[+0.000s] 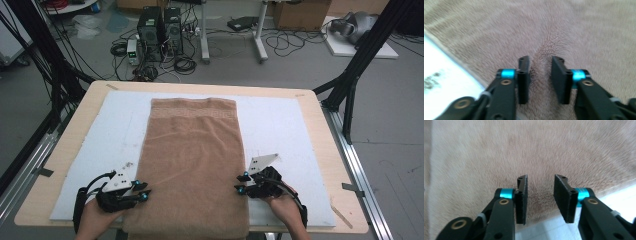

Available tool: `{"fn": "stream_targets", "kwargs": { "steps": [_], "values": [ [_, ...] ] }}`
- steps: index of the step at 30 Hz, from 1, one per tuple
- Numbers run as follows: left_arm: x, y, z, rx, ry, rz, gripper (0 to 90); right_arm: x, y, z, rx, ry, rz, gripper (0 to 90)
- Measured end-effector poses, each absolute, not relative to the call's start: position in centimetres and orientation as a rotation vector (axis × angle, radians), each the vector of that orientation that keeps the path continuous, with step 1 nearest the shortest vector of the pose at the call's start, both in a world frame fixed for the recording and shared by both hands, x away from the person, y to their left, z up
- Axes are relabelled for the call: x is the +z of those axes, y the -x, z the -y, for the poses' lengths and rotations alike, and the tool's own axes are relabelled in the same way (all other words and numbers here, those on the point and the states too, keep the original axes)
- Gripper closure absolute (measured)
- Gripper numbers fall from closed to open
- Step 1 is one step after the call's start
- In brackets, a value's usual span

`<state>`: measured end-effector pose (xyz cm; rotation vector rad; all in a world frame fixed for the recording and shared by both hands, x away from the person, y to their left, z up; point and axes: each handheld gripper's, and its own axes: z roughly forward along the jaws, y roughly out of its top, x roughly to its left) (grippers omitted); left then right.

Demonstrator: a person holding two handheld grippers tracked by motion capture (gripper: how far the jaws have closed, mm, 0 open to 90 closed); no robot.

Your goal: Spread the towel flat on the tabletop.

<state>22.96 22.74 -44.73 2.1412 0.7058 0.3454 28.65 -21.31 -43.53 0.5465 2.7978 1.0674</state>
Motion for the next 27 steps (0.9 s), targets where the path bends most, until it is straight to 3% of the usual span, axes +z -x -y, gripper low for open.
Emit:
{"fn": "stream_targets", "kwargs": {
  "steps": [2, 4, 7, 17, 22, 25, 27],
  "values": [
    [-44.8, -22.6, -22.9, 0.346, -2.13, -0.706, 80.5, -43.9, -28.6, 21.6, 1.11, -0.56, -2.78, 73.7],
    [-44.9, -22.5, -22.9, 0.352, -2.131, -0.703, 81.9, -44.0, -28.7, 21.9, 1.145, -0.549, -2.805, 83.2],
    [-44.6, -22.4, -22.7, 0.357, -2.15, -0.702, 82.8, -43.8, -28.8, 21.8, 1.129, -0.513, -2.829, 86.8],
    [-44.0, -20.7, -23.3, 0.303, -2.16, -0.65, 82.7, -42.8, -26.7, 22.7, 1.143, -0.444, -2.891, 87.0],
    [-43.3, -20.6, -23.8, 0.308, -2.122, -0.681, 68.4, -41.9, -26.1, 22.7, 1.202, -0.442, -2.845, 79.6],
    [-42.8, -21.4, -23.9, 0.321, -2.097, -0.696, 69.1, -41.5, -26.2, 22.6, 1.24, -0.45, -2.819, 77.4],
    [-42.9, -21.8, -23.7, 0.319, -2.109, -0.686, 74.3, -41.9, -26.2, 22.3, 1.228, -0.448, -2.83, 76.4]
  ]
}}
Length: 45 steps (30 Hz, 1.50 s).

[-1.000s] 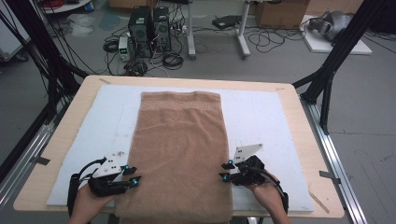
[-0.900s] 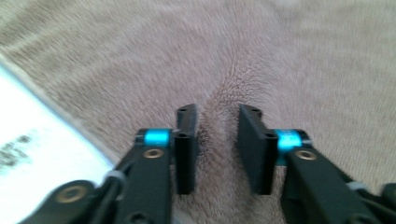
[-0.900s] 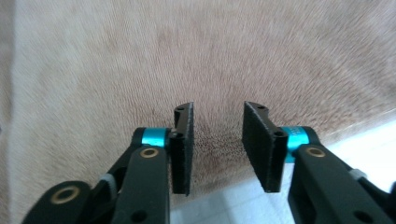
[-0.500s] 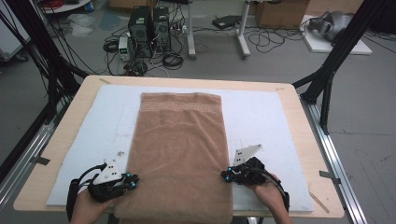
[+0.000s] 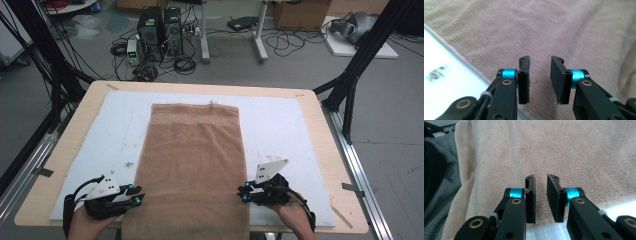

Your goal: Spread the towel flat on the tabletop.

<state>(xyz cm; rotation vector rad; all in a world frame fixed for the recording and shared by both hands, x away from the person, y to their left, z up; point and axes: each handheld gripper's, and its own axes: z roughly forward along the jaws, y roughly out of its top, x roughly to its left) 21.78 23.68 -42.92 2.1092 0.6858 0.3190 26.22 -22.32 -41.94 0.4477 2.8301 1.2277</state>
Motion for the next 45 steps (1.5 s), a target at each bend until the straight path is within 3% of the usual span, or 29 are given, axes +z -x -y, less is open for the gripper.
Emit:
{"fn": "stream_targets", "kwargs": {
  "steps": [5, 9, 19, 22, 31, 32, 35, 42, 45],
  "values": [
    [-44.4, -22.0, -22.8, 0.287, -2.188, -0.678, 77.2, -43.9, -26.2, 22.0, 1.16, -0.473, -2.886, 73.3],
    [-44.6, -21.8, -22.9, 0.295, -2.168, -0.678, 86.5, -44.0, -26.1, 22.2, 1.189, -0.467, -2.879, 85.5],
    [-44.4, -19.9, -24.0, 0.279, -2.192, -0.665, 89.5, -43.3, -24.1, 22.0, 1.179, -0.396, -2.935, 85.7],
    [-44.2, -19.7, -24.3, 0.282, -2.174, -0.678, 89.3, -42.9, -23.9, 22.4, 1.239, -0.424, -2.902, 79.6],
    [-44.6, -19.9, -23.7, 0.277, -2.174, -0.675, 73.3, -42.6, -25.7, 23.0, 1.275, -0.586, -2.8, 60.6],
    [-44.6, -19.9, -23.7, 0.279, -2.175, -0.673, 73.9, -42.5, -25.9, 23.0, 1.282, -0.603, -2.8, 60.5],
    [-44.5, -19.6, -23.7, 0.307, -2.192, -0.657, 87.2, -42.4, -26.3, 22.9, 1.29, -0.594, -2.79, 58.6],
    [-44.4, -18.3, -24.4, 0.288, -2.176, -0.658, 88.4, -42.0, -26.1, 22.0, 1.285, -0.559, -2.795, 56.2],
    [-44.3, -18.3, -24.6, 0.293, -2.133, -0.669, 83.6, -41.9, -26.3, 22.1, 1.288, -0.573, -2.78, 53.5]
  ]
}}
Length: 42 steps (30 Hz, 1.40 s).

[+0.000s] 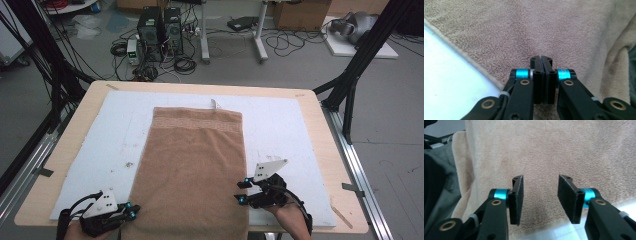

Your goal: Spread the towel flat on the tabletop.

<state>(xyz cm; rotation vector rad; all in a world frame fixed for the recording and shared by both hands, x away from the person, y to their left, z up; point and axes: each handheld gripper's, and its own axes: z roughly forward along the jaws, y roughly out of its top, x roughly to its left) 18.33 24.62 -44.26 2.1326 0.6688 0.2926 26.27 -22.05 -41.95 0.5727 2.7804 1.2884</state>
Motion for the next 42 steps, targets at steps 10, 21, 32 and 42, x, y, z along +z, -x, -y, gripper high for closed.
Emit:
{"fn": "stream_targets", "kwargs": {
  "steps": [10, 21, 32, 42],
  "values": [
    [-42.5, -20.5, -24.6, 0.314, -2.029, -0.729, 57.3, -41.0, -27.6, 22.8, 1.318, -0.697, -2.662, 39.5],
    [-41.1, -23.6, -24.4, 0.34, -1.963, -0.768, 44.5, -40.1, -29.5, 23.3, 1.344, -0.795, -2.564, 24.9],
    [-39.7, -25.2, -23.9, 0.36, -1.937, -0.755, 40.0, -38.9, -30.8, 22.5, 1.317, -0.806, -2.527, 20.2],
    [-39.6, -25.5, -23.9, 0.35, -1.942, -0.744, 39.3, -38.7, -30.4, 22.7, 1.295, -0.799, -2.528, 20.2]
  ]
}}
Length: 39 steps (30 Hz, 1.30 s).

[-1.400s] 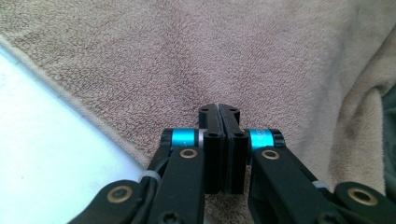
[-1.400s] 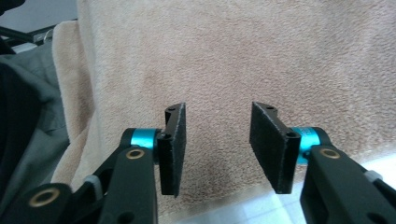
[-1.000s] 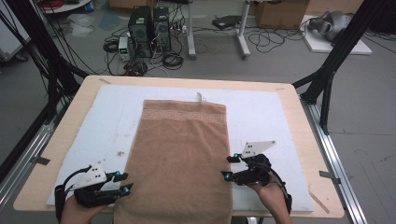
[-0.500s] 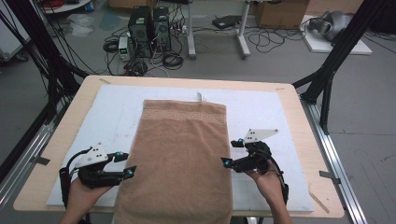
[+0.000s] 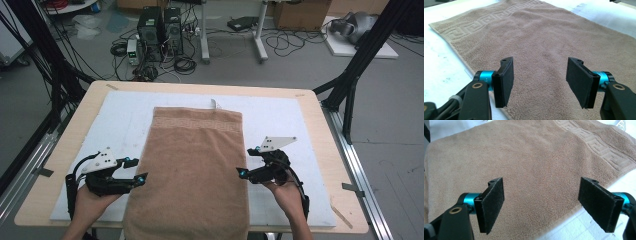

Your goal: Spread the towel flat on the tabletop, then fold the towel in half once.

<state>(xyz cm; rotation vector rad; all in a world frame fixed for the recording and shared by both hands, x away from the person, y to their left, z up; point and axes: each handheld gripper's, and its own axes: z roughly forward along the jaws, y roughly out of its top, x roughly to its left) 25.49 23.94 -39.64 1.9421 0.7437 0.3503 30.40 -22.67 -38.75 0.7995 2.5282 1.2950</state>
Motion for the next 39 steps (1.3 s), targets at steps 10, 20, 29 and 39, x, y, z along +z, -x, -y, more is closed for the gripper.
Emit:
{"fn": "stream_targets", "kwargs": {
  "steps": [10, 20, 29, 39],
  "values": [
    [-39.8, -26.1, -24.0, 0.35, -1.944, -0.758, 37.8, -38.6, -30.6, 22.6, 1.289, -0.792, -2.534, 20.2],
    [-39.3, -27.2, -24.0, 0.359, -1.941, -0.783, 35.7, -37.4, -31.6, 22.4, 1.274, -0.79, -2.526, 20.2],
    [-39.3, -27.1, -23.9, 0.357, -1.935, -0.777, 35.8, -37.4, -31.7, 21.8, 1.261, -0.762, -2.535, 20.2],
    [-39.0, -28.1, -23.7, 0.364, -1.942, -0.781, 35.8, -37.6, -31.9, 22.5, 1.256, -0.804, -2.513, 20.3]
  ]
}}
